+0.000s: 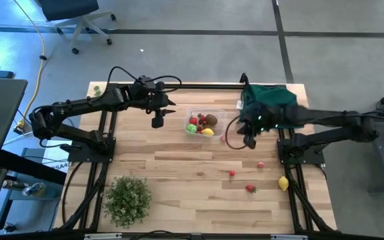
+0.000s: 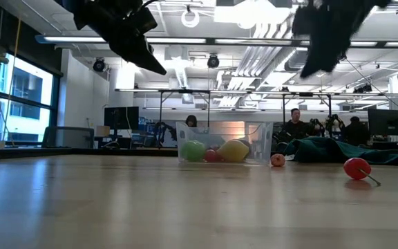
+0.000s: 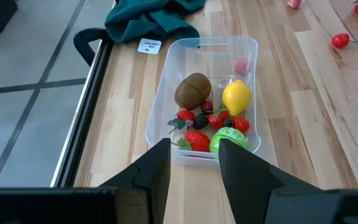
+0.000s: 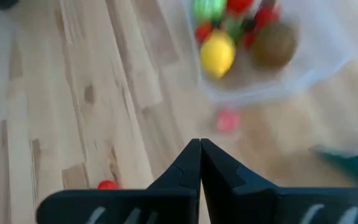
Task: Pick and placing Produce into tupperware
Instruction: Put the pink peach into the transparent bin
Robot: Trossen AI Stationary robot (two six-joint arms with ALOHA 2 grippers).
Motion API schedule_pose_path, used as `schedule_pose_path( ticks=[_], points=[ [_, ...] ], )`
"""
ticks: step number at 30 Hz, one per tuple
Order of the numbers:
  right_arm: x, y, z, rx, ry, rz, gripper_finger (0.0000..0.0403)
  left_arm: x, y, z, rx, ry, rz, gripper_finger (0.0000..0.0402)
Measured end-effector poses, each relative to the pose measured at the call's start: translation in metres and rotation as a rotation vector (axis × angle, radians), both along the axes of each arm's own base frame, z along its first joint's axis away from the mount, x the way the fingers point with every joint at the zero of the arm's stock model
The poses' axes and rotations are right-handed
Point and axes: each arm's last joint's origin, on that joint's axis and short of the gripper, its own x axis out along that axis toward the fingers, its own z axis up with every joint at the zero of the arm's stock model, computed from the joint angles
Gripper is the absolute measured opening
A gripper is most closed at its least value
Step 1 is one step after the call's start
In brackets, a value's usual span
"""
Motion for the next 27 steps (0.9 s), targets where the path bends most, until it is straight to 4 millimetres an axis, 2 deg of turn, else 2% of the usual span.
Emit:
schedule_pose_path(
  ticks=[2,4,8,12,15,21,24,27],
  points=[
    [0.001,0.001,-0.029,0.06,-0.007,-0.044,0.0,0.0,0.0,0.0,0.0,-0.001,0.0,0.0124],
    [0.001,-0.001,-0.049,0.097,-0.052,-0.127,0.0,0.0,0.0,0.0,0.003,0.001,0.004,0.0124],
    [-0.009,-0.004,-0.079,0.101,0.003,-0.278,0.0,0.0,0.0,0.0,0.004,0.001,0.006,0.0124],
    [-0.015,-0.002,-0.097,0.101,0.018,-0.269,0.0,0.0,0.0,0.0,0.004,0.001,0.006,0.0124],
    [-0.013,0.0,-0.101,0.085,-0.04,-0.203,0.0001,0.0,0.0,0.0,0.004,0.001,0.006,0.0124],
    [-0.005,0.004,-0.097,0.009,-0.159,-0.099,0.0004,0.0,0.0,0.0,0.005,0.0,0.005,0.0124],
    [-0.004,0.003,-0.099,-0.014,-0.144,-0.09,0.0026,0.0,0.0,0.0,0.005,0.0,0.006,0.0124],
    [-0.002,0.002,-0.103,-0.047,-0.124,-0.085,0.0068,0.0,0.0,0.0,0.006,-0.001,0.006,0.0124]
  ],
)
